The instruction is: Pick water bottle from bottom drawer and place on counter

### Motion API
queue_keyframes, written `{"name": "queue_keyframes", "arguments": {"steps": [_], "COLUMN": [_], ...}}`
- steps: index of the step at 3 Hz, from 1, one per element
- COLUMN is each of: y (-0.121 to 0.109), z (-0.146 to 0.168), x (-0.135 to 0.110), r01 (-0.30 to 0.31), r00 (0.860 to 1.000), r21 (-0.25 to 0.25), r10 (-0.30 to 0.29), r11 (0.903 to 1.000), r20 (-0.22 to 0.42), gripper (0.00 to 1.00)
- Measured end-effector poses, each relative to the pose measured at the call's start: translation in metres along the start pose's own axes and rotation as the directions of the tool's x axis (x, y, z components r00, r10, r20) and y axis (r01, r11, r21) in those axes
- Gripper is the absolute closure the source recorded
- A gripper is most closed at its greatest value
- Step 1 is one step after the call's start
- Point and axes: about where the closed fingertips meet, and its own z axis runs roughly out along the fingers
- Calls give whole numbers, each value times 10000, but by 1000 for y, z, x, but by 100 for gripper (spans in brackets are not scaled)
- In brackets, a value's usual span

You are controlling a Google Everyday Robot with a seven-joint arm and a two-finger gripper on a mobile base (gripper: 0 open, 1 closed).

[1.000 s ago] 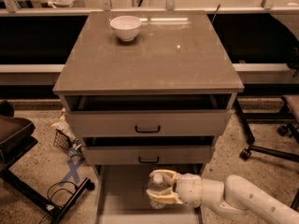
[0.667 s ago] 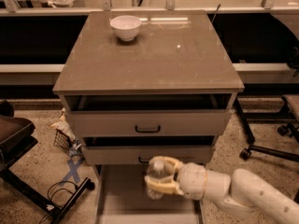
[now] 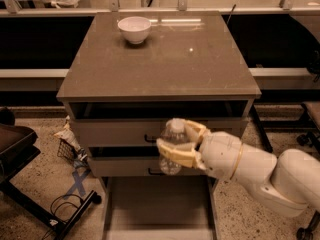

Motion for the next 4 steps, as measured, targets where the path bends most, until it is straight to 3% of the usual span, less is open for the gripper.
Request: {"name": "queue_keyframes", "arguments": {"steps": [1,2,3,4], "y": [-27,-27,-40,-95], "z": [20,20,28,44], "x": [-76,-76,-92,-142], "r01": [541,541,687,896], "r00": [9984,9984,9974,9950], "r21": [794,794,752,1076], "r10": [-524,-524,-668,-841], "r11": [9954,9954,9948,9902], "r20": [-228,-228,-273,-547], "gripper": [100,100,100,100]}}
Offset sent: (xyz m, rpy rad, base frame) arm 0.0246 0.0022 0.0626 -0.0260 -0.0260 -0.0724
